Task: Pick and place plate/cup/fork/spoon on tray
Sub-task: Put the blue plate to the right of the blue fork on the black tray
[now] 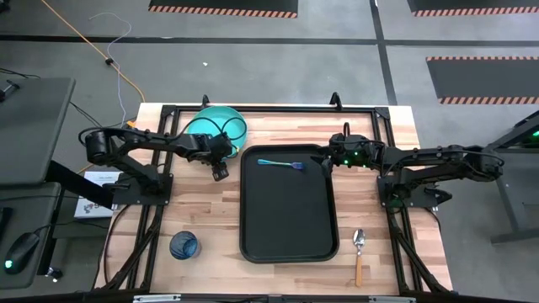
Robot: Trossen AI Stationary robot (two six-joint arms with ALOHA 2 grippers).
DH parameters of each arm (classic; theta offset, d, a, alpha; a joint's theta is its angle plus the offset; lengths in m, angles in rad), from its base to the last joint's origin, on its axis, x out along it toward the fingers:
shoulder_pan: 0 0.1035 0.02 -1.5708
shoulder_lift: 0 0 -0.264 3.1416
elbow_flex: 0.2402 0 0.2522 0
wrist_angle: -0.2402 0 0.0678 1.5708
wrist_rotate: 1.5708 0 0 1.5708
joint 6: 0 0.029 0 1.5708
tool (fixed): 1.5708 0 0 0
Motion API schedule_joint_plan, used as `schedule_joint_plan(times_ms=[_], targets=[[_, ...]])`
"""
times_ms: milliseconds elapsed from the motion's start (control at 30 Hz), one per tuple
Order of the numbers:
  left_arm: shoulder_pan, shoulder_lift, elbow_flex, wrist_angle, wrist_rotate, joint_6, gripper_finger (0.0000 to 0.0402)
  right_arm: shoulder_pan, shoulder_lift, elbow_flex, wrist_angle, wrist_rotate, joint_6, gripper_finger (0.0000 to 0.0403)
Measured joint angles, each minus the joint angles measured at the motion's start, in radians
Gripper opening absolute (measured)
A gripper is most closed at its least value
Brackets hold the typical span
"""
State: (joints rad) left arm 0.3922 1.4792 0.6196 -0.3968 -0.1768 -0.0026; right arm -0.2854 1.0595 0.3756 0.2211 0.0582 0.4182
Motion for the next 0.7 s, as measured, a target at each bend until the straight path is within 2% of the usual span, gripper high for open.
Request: schedule_joint_plan(times_ms=[100, 167, 233, 333, 367, 500, 700], targets=[[-0.003, 0.001, 0.000, 0.006, -0.026, -0.004, 0.0205, 0.000, 0.000, 0.000, 0.000, -0.003, 0.000, 0.0201], [-0.006, 0.002, 0.000, 0.011, -0.048, -0.010, 0.0181, 0.000, 0.000, 0.000, 0.000, -0.003, 0.000, 0.0201], [-0.012, 0.005, 0.009, 0.005, -0.090, -0.016, 0.0136, 0.000, 0.000, 0.000, 0.000, -0.003, 0.000, 0.0201], [-0.024, 0.009, 0.053, -0.055, -0.203, -0.005, 0.0040, 0.000, 0.000, 0.000, 0.000, -0.003, 0.000, 0.0201], [-0.033, 0.007, 0.080, -0.061, -0.240, 0.003, 0.0022, 0.000, 0.000, 0.000, 0.000, -0.003, 0.002, 0.0201], [-0.092, 0.002, 0.184, -0.161, -0.360, 0.070, 0.0011, 0.000, 0.000, 0.000, 0.000, -0.004, 0.028, 0.0201], [-0.224, -0.048, 0.318, -0.188, -0.404, 0.110, 0.0005, 0.000, 0.000, 0.000, 0.001, -0.004, 0.055, 0.0201]])
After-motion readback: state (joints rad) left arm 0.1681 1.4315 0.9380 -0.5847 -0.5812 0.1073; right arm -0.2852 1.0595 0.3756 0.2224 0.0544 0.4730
